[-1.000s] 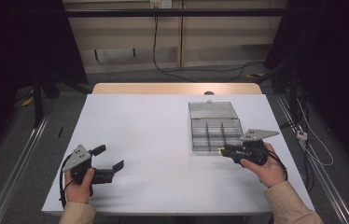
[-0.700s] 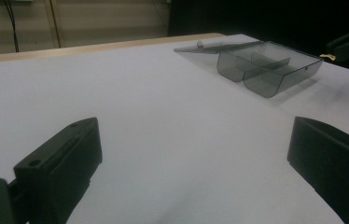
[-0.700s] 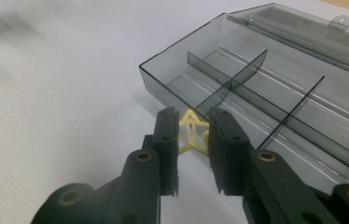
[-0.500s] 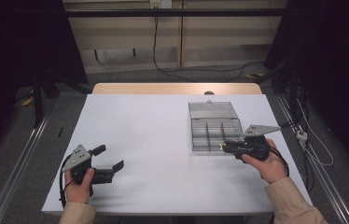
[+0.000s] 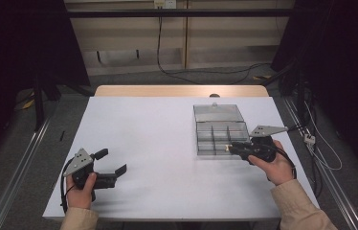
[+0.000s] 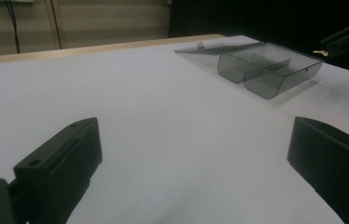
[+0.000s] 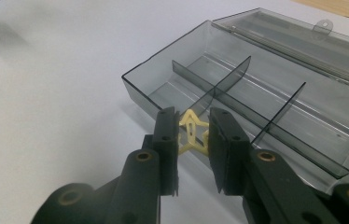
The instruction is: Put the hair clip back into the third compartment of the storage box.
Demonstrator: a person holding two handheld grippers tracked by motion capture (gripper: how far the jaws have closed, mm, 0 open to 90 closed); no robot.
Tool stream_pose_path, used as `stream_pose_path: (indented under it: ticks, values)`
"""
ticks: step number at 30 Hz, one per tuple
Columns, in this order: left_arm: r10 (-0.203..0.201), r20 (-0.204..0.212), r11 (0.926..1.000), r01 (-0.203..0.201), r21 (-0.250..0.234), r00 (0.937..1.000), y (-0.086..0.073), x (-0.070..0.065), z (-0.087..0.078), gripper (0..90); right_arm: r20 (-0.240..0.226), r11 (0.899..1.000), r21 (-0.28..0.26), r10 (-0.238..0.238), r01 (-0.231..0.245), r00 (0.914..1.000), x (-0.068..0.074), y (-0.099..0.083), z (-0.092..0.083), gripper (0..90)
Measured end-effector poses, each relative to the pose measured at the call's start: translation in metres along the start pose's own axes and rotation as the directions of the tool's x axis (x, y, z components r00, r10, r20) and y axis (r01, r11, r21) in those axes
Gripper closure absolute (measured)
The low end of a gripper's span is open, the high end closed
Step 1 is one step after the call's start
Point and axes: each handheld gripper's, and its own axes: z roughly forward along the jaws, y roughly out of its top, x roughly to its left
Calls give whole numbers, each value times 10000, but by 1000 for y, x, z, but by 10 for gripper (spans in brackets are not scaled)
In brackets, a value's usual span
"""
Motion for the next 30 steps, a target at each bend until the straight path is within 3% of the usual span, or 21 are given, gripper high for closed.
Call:
stream_pose_path:
  ticks: [30]
  values:
    - [-7,26,10000,7,3,10000,0,0,0,28,259,10000,-54,62,-60,9996,-11,8,5,737]
